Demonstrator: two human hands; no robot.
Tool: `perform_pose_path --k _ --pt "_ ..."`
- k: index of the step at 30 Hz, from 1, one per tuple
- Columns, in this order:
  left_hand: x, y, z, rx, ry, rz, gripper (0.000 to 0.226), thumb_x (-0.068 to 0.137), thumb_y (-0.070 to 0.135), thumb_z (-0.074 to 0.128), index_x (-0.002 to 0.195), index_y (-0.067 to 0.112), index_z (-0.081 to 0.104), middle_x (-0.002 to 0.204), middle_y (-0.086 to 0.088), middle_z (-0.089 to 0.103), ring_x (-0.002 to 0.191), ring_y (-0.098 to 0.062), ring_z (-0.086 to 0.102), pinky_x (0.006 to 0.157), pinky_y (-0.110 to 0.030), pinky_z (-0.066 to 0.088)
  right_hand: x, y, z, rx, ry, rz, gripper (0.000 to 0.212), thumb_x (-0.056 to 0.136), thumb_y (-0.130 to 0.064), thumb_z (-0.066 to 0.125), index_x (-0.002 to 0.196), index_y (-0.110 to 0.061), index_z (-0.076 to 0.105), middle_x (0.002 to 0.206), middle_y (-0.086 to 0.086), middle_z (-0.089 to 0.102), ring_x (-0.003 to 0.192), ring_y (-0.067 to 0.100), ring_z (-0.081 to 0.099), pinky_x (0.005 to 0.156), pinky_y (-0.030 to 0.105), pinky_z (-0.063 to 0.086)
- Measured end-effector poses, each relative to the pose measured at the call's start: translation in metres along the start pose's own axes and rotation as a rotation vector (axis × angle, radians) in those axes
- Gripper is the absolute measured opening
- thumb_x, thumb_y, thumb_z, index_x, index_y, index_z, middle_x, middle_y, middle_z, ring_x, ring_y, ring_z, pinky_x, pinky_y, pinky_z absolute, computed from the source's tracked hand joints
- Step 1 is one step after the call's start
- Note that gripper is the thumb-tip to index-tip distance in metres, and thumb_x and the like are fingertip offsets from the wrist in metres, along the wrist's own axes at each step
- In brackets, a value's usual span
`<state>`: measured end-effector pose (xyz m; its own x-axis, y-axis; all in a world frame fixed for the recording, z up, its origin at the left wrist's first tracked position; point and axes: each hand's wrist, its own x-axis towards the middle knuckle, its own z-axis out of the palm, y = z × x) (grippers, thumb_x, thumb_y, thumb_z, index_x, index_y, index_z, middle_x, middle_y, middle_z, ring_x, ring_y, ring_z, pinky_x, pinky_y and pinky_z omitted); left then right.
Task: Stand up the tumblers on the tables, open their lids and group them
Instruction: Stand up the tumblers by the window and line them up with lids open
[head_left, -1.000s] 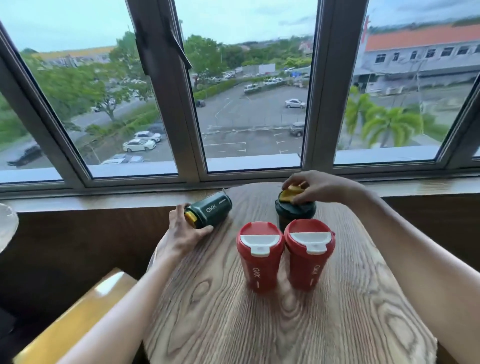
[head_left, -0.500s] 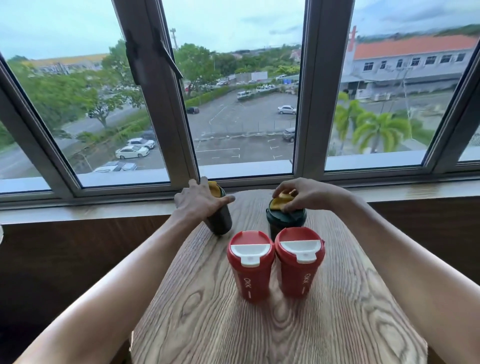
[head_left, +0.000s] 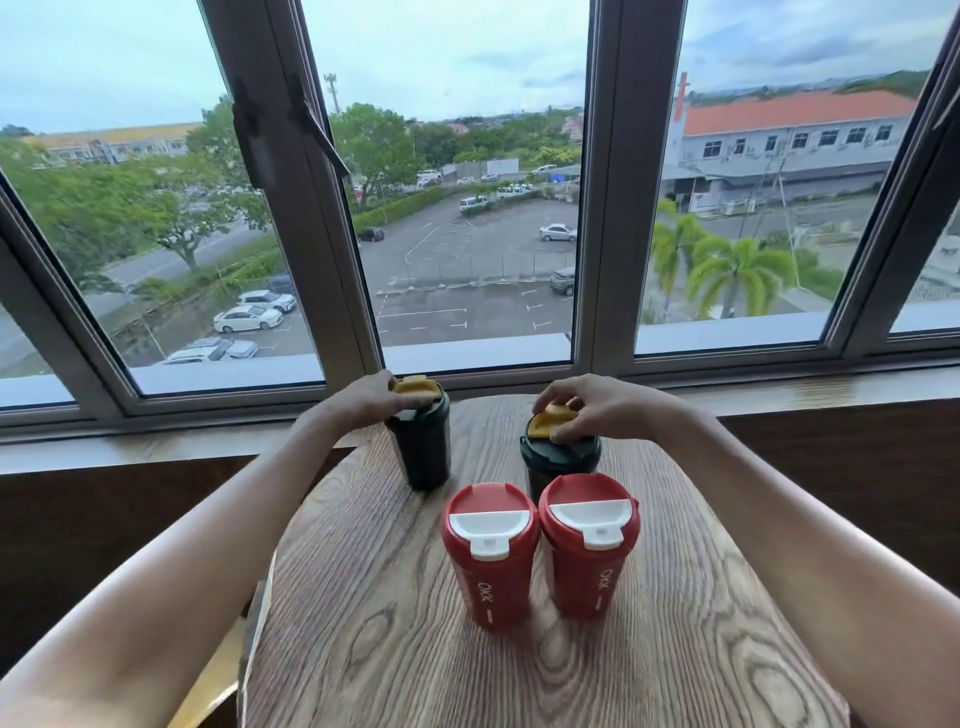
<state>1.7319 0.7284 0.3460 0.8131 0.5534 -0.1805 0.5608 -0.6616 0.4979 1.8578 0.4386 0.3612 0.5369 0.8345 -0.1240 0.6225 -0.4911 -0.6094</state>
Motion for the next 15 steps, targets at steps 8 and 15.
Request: perform_pose_path --k 8,15 --pt "0.009 0.002 -0.027 -0.246 -0.272 0.25 0.047 0.079 0.009 0.079 0.123 0.018 0.066 0.128 -0.013 0.059 0.115 -0.023 0.057 0.091 -0.029 0.05 0.001 -0.007 -0.009 -0.031 -0.065 0.013 0.041 0.082 -0.015 0.073 0.121 -0.025 0.065 0.118 0.001 0.056 0.11 0.022 0.057 0.09 0.03 0.048" --pt "0.005 0.012 -0.029 -0.012 -0.154 0.436 0.03 0.073 0.018 0.084 0.101 0.027 0.077 0.104 -0.002 0.067 0.105 -0.021 0.059 0.085 -0.037 0.05 0.004 -0.006 -0.011 -0.03 -0.067 0.016 0.041 0.081 -0.015 0.075 0.119 -0.027 0.067 0.117 0.002 0.057 0.109 0.021 0.057 0.09 0.031 0.049"
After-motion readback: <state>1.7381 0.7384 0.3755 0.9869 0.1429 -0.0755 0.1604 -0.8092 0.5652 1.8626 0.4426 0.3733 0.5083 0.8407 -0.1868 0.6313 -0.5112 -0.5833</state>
